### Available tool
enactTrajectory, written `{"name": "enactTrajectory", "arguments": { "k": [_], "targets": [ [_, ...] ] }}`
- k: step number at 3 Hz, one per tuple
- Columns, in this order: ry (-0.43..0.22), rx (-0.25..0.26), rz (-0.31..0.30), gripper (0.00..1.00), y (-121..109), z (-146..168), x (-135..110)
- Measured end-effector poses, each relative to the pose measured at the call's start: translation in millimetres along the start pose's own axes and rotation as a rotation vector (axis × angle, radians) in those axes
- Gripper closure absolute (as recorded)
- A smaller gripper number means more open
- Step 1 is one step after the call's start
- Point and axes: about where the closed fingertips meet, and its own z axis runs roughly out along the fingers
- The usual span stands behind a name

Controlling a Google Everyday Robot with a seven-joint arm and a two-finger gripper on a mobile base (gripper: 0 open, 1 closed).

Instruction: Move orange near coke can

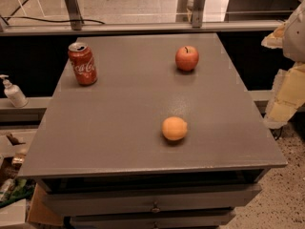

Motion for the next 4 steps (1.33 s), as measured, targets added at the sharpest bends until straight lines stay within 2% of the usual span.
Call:
{"name": "enactTrajectory", "arguments": {
  "k": [1,2,3,4],
  "targets": [
    [0.000,0.000,0.000,0.00,0.0,0.0,0.0],
    [-0.033,-0.008,0.051,0.00,3.5,6.6,0.7],
    [-0.117,-0.028,0.109,0.00,12.1,21.6,-4.2],
    [-0.234,-0.058,0.144,0.00,22.7,42.5,-13.0]
  ]
}}
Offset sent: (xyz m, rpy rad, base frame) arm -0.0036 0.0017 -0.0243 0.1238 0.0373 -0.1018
